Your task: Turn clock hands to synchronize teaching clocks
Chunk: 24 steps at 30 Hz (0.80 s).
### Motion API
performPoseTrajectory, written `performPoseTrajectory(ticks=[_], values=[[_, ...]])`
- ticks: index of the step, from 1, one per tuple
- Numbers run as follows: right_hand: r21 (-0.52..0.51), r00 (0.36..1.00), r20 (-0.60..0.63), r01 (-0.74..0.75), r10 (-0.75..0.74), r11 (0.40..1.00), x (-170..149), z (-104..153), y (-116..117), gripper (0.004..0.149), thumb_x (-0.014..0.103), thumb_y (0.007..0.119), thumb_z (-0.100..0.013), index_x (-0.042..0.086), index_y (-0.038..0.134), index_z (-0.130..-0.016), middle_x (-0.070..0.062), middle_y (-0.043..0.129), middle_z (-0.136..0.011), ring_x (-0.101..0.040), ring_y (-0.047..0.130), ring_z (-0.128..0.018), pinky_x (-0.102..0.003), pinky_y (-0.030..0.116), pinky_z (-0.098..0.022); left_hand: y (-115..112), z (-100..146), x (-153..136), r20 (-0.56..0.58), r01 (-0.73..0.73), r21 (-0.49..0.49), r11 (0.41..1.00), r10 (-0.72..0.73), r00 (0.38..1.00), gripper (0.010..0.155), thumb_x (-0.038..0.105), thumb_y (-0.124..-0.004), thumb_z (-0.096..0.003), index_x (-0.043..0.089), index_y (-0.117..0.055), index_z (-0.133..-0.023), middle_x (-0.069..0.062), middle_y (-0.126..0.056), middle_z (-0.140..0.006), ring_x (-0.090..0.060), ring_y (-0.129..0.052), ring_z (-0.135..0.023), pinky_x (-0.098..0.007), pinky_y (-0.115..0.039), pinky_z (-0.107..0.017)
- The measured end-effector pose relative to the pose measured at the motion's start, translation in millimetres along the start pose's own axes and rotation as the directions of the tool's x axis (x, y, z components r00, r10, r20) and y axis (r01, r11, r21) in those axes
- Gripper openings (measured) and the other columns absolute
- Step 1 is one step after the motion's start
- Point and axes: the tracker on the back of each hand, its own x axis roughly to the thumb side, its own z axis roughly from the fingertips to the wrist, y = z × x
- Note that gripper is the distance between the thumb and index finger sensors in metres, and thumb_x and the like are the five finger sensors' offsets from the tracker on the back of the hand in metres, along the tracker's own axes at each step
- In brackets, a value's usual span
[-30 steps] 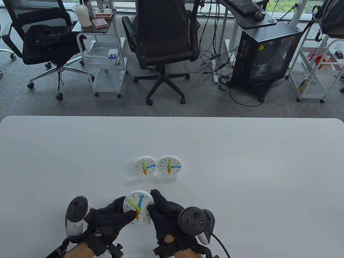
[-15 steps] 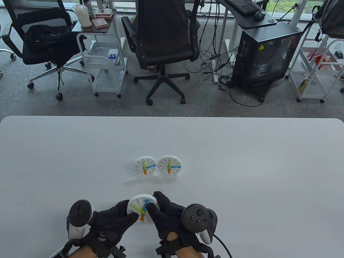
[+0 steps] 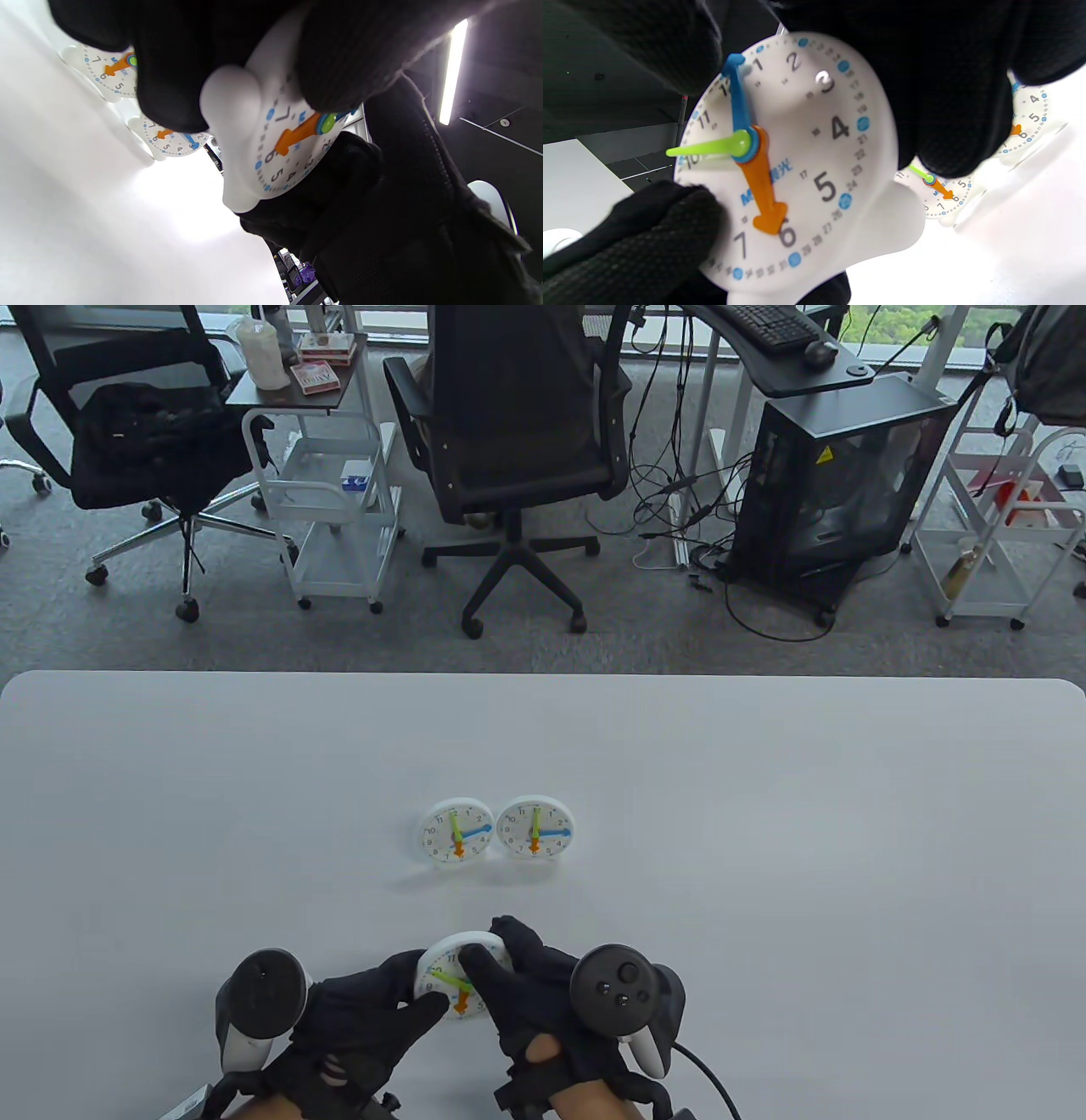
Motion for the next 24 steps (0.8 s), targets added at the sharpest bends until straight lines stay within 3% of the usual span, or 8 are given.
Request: performPoseTrajectory(ticks=[24], values=[[-0.002, 0.999, 0.009, 0.038, -0.038, 0.999, 0.9, -0.5, -3.1, 0.066, 0.049, 0.074, -0.054, -0.007, 0.084, -0.086, -0.021, 0.101, -0.060, -0.043, 0.105, -0.041, -0.065, 0.075, -0.040, 0.9, -0.7, -0.7, -0.039, -0.077, 0.004, 0.997, 0.077, 0.996, 0.051, 0.040, -0.091, -0.0477, 0.014, -0.080, -0.090, -0.007, -0.108, -0.073, -0.041, -0.104, -0.065, -0.067, -0.070, -0.056]])
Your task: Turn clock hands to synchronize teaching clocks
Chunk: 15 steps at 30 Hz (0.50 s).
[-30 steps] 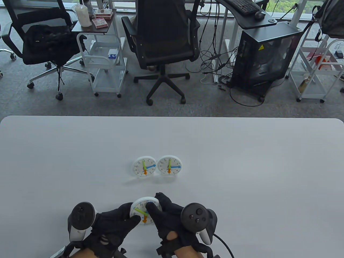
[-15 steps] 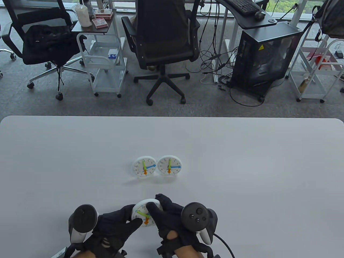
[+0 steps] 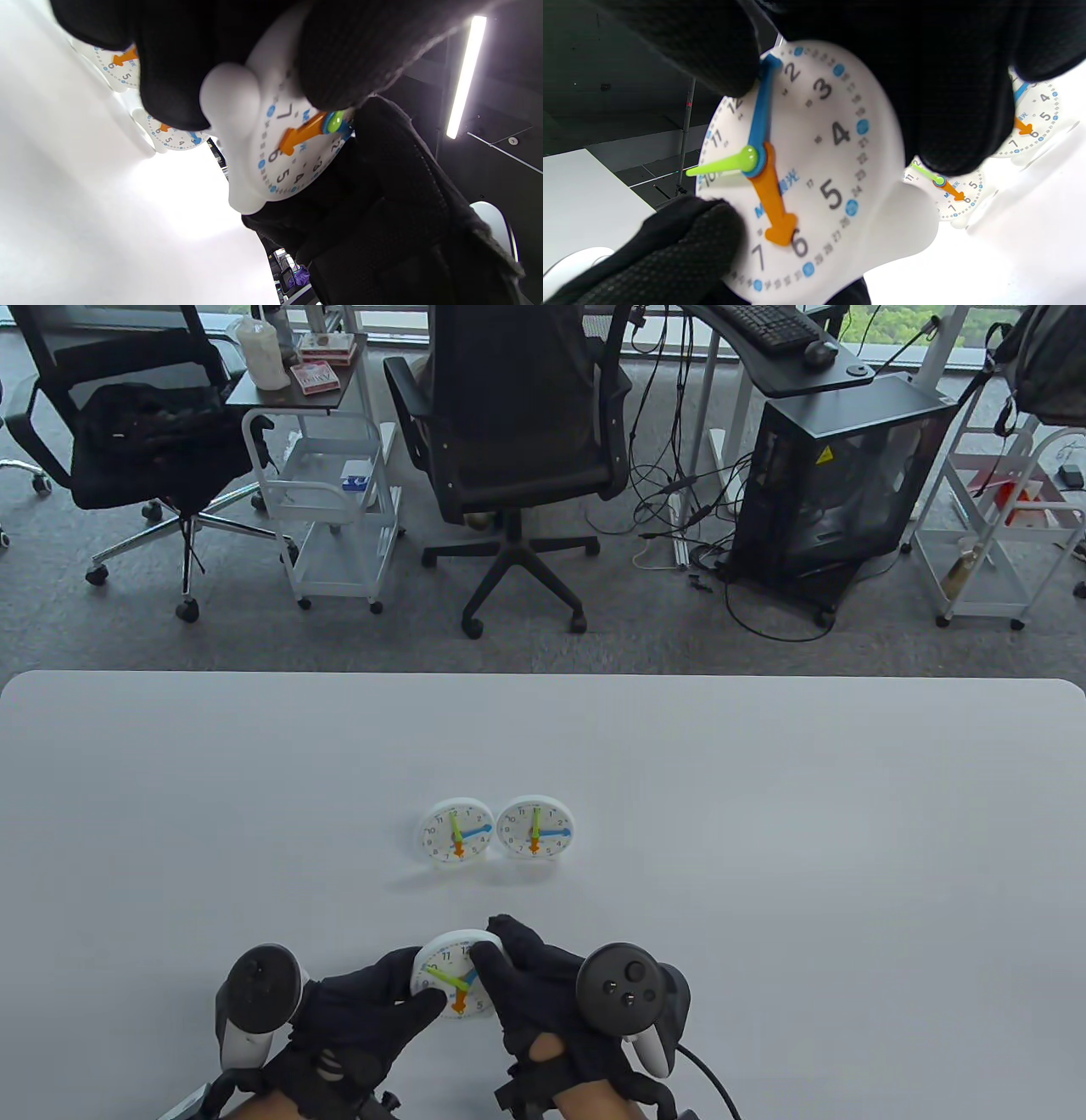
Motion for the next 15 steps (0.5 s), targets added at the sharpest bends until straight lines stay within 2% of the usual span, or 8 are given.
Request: performPoseTrajectory(ticks=[15], values=[[0.021, 0.999, 0.001, 0.036, -0.036, 0.999, 0.3, -0.3, 0.5, 0.058, 0.039, 0.075, -0.054, -0.007, 0.080, -0.089, -0.019, 0.100, -0.062, -0.042, 0.104, -0.043, -0.065, 0.074, -0.042, 3.9, -1.9, -8.8, -0.077, -0.125, 0.009, 0.992, 0.125, 0.989, 0.052, 0.040, -0.091, -0.0477, 0.014, -0.079, -0.091, -0.006, -0.107, -0.073, -0.040, -0.104, -0.065, -0.067, -0.070, -0.056]])
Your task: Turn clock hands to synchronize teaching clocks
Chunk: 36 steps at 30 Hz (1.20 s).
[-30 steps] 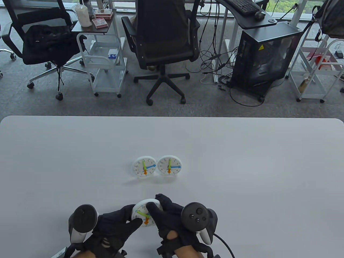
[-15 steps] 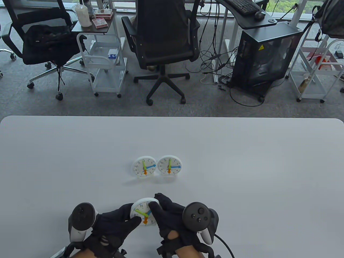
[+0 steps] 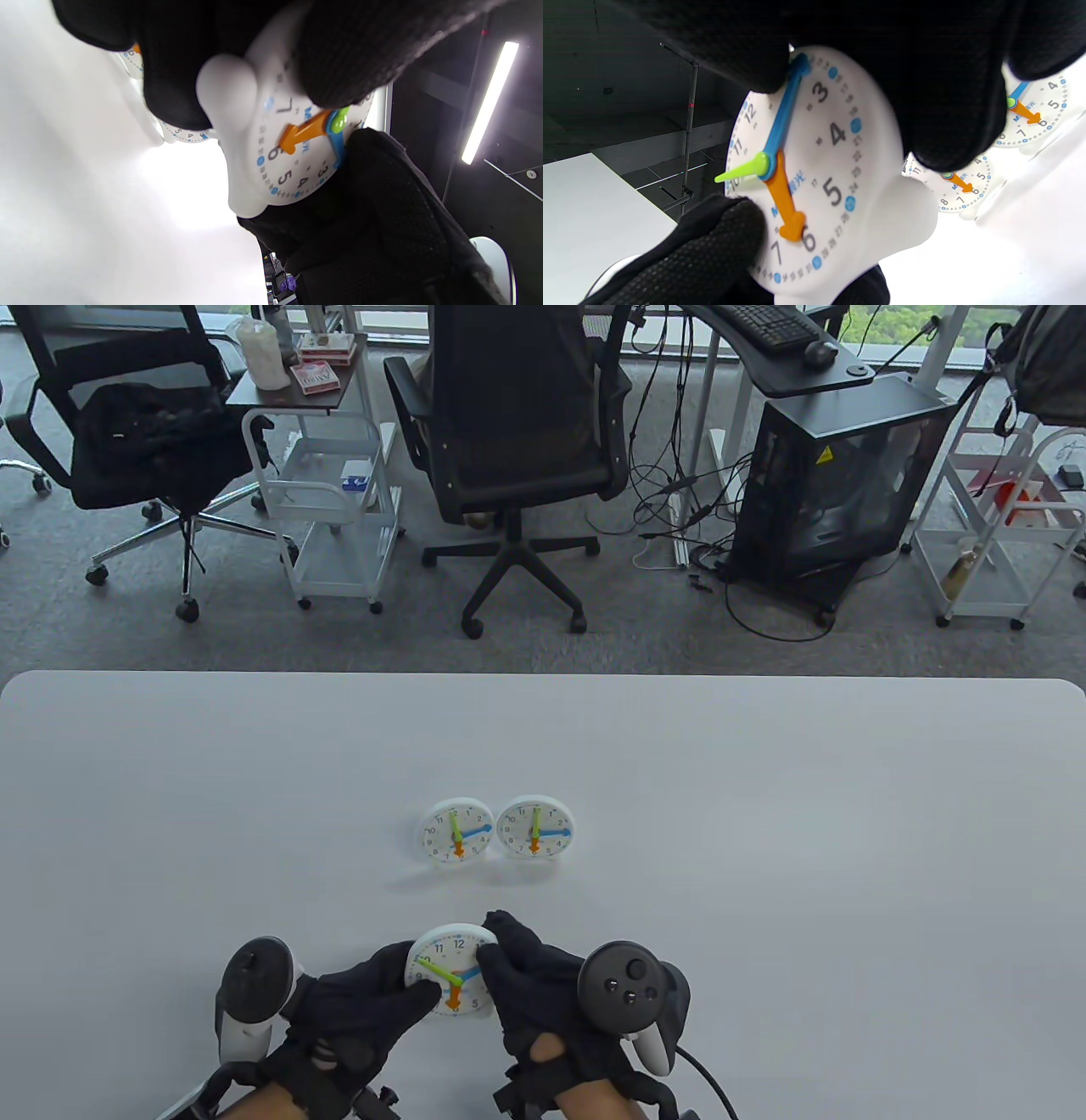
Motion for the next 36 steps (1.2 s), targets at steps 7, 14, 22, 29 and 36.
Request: performPoseTrajectory(ticks=[7, 14, 22, 29, 36], values=[[0.017, 0.999, -0.014, 0.049, -0.049, 0.999, -1.3, -0.7, 0.9, 0.056, 0.034, 0.076, -0.053, -0.006, 0.078, -0.091, -0.018, 0.099, -0.064, -0.041, 0.103, -0.045, -0.066, 0.074, -0.043, 1.7, -1.1, -5.7, -0.048, -0.095, 0.004, 0.995, 0.095, 0.994, 0.052, 0.040, -0.091, -0.0477, 0.015, -0.078, -0.092, -0.006, -0.107, -0.074, -0.039, -0.103, -0.066, -0.067, -0.070, -0.056], [0.025, 0.997, -0.016, 0.072, -0.072, 0.997, -0.9, -1.0, 1.2, 0.055, 0.032, 0.076, -0.052, -0.006, 0.076, -0.093, -0.018, 0.098, -0.066, -0.041, 0.102, -0.048, -0.066, 0.073, -0.045, 1.8, -0.9, -6.3, -0.062, -0.127, 0.009, 0.992, 0.127, 0.990, 0.052, 0.040, -0.091, -0.0479, 0.015, -0.078, -0.092, -0.006, -0.107, -0.074, -0.039, -0.103, -0.066, -0.067, -0.070, -0.057], [0.026, 0.997, -0.006, 0.077, -0.077, 0.997, -0.9, -1.0, 1.0, 0.056, 0.033, 0.076, -0.053, -0.006, 0.076, -0.093, -0.018, 0.097, -0.067, -0.041, 0.102, -0.049, -0.066, 0.072, -0.045, 1.3, -0.8, -5.4, -0.072, -0.146, 0.007, 0.989, 0.146, 0.987, 0.052, 0.040, -0.090, -0.0479, 0.015, -0.078, -0.092, -0.006, -0.106, -0.075, -0.039, -0.103, -0.066, -0.067, -0.070, -0.057], [0.019, 0.996, -0.007, 0.092, -0.092, 0.996, -1.4, -0.9, 1.6, 0.057, 0.036, 0.076, -0.053, -0.006, 0.078, -0.090, -0.017, 0.097, -0.068, -0.041, 0.101, -0.051, -0.066, 0.072, -0.046, 1.8, -1.3, -6.2, -0.076, -0.135, -0.006, 0.991, 0.135, 0.988, 0.053, 0.040, -0.090, -0.0483, 0.015, -0.076, -0.094, -0.007, -0.105, -0.077, -0.040, -0.102, -0.068, -0.067, -0.069, -0.057], [0.010, 0.990, 0.008, 0.137, -0.138, 0.990, 0.3, -1.1, 0.0, 0.054, 0.034, 0.078, -0.052, -0.005, 0.081, -0.088, -0.016, 0.096, -0.068, -0.039, 0.101, -0.052, -0.066, 0.071, -0.047, 2.7, -2.4, -6.0, -0.064, -0.146, -0.027, 0.989, 0.144, 0.988, 0.058, 0.042, -0.087, -0.0496, 0.015, -0.071, -0.098, -0.009, -0.102, -0.081, -0.041, -0.099, -0.072, -0.067, -0.067, -0.058]])
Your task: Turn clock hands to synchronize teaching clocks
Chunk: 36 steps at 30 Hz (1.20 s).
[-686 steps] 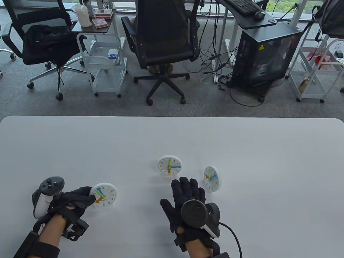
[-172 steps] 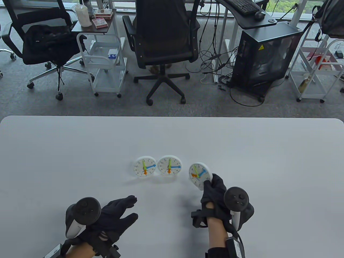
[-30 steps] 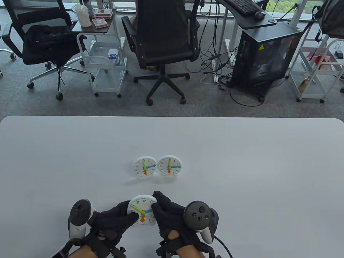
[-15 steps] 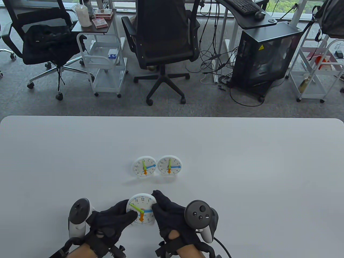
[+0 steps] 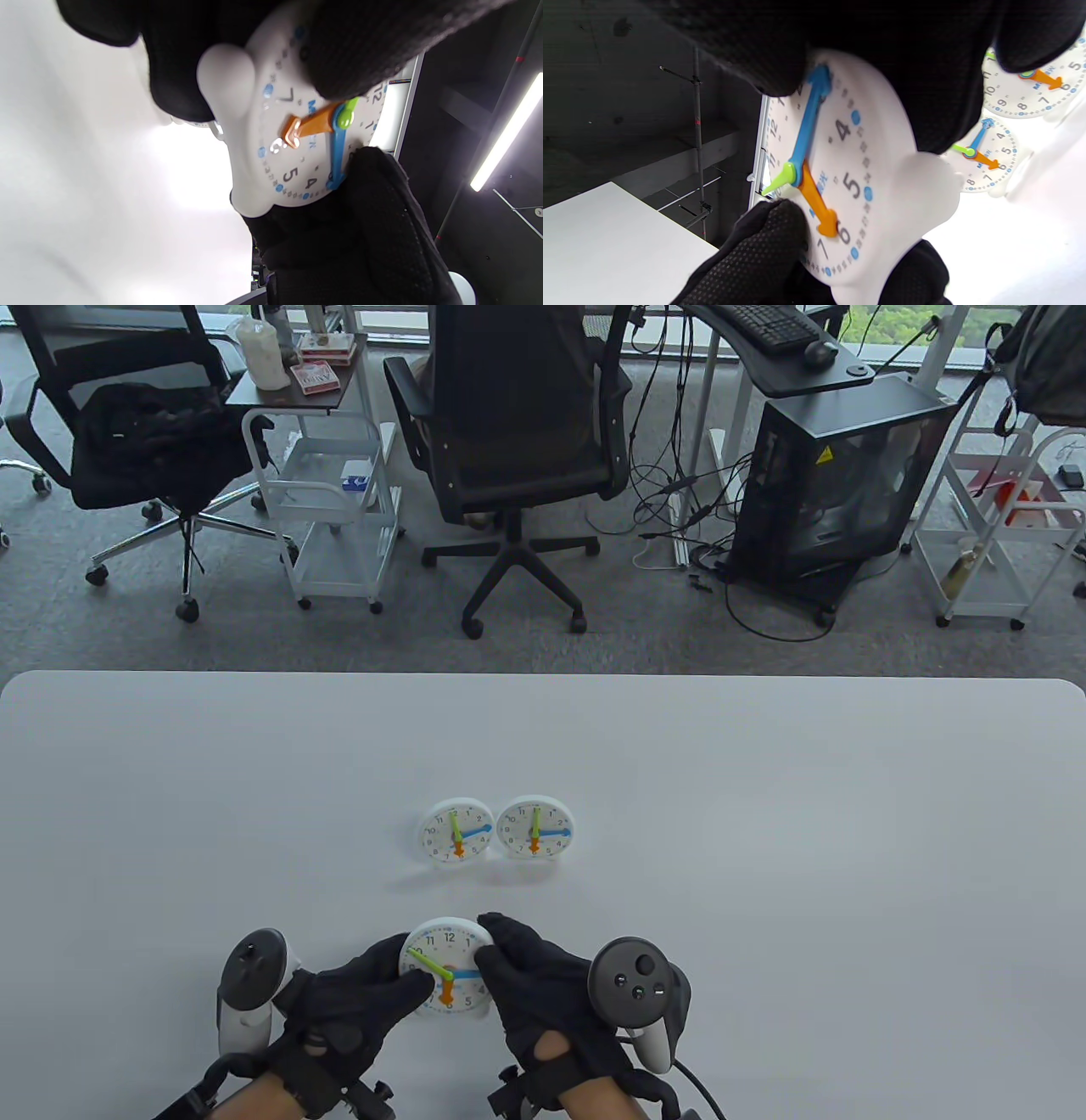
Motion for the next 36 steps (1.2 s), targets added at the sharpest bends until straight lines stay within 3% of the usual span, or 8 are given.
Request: performPoseTrajectory(ticks=[5, 36], values=[[-0.004, 1.000, 0.017, -0.007, 0.007, 1.000, 1.5, 0.1, -0.6, 0.053, 0.034, 0.077, -0.052, -0.005, 0.081, -0.088, -0.015, 0.096, -0.068, -0.039, 0.101, -0.052, -0.066, 0.072, -0.047, 4.9, 0.1, 2.9, 0.034, -0.004, 0.039, 0.999, 0.003, 0.999, 0.062, 0.044, -0.086, -0.0500, 0.015, -0.066, -0.101, -0.009, -0.098, -0.088, -0.042, -0.095, -0.077, -0.068, -0.066, -0.058], [0.062, 0.994, 0.067, -0.094, 0.090, 0.994, 8.4, 1.5, 10.6, 0.053, 0.033, 0.078, -0.052, -0.005, 0.082, -0.088, -0.015, 0.097, -0.068, -0.039, 0.101, -0.052, -0.067, 0.071, -0.047, 7.8, -0.1, 1.9, 0.044, -0.018, 0.054, 0.998, 0.015, 0.999, 0.060, 0.046, -0.087, -0.0497, 0.016, -0.070, -0.099, -0.008, -0.101, -0.083, -0.041, -0.098, -0.073, -0.067, -0.066, -0.058]])
